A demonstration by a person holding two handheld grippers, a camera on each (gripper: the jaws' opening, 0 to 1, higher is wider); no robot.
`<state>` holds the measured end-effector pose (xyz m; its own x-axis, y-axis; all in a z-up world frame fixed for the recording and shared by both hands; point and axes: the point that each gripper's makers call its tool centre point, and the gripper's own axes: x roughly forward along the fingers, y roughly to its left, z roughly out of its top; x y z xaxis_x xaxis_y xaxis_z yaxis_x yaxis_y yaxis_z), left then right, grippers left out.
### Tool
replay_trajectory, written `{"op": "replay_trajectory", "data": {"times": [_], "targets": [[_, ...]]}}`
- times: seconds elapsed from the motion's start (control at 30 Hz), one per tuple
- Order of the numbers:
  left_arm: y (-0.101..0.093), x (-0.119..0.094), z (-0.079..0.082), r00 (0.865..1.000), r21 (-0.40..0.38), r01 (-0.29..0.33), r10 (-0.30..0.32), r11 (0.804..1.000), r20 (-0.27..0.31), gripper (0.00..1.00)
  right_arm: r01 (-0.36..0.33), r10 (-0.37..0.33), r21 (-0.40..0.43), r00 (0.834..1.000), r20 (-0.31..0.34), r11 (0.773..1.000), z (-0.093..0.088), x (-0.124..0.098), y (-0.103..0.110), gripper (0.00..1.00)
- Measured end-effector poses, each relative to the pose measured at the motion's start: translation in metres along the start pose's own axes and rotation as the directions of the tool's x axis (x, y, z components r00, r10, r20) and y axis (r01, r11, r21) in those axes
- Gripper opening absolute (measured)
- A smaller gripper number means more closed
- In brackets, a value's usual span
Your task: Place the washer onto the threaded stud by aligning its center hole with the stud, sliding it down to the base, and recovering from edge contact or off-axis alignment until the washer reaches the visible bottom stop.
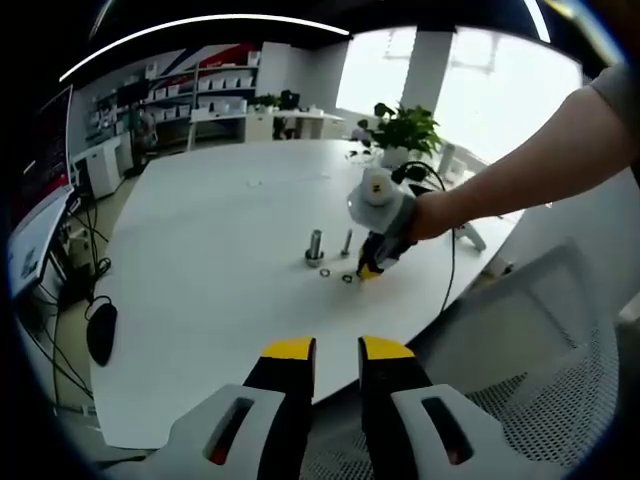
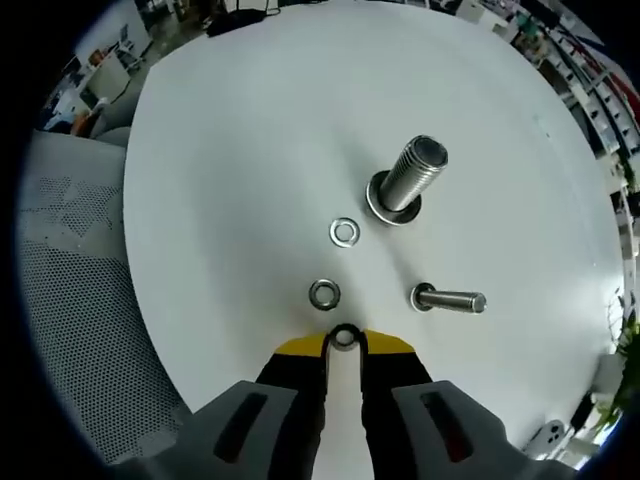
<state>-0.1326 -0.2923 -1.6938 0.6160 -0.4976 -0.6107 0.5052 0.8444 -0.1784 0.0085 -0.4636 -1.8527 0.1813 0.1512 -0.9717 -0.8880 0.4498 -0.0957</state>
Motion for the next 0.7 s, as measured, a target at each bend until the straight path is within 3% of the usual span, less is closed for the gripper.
{"op": "replay_trajectory", "data": {"times": [0.13,0.37,0.7], "targets": [[0.000,0.000,0.000,1.000,0.001,0.003,-0.003,1.000,0.000,0.15,-0.001,0.001,0.025,1.000,0.014,1.000,-0.002,-0.001,0.000,0.13],[0.000,-0.001,0.000,1.000,0.000,0.002,-0.002,1.000,0.004,0.14,-0.014,0.009,0.141,0.999,0.033,0.990,-0.007,-0.011,-0.010,0.13],[0.000,-0.001,0.002,1.000,0.004,0.003,-0.003,1.000,0.013,0.14,0.033,-0.048,0.164,0.995,0.085,0.986,0.008,-0.038,-0.042,0.13]]}}
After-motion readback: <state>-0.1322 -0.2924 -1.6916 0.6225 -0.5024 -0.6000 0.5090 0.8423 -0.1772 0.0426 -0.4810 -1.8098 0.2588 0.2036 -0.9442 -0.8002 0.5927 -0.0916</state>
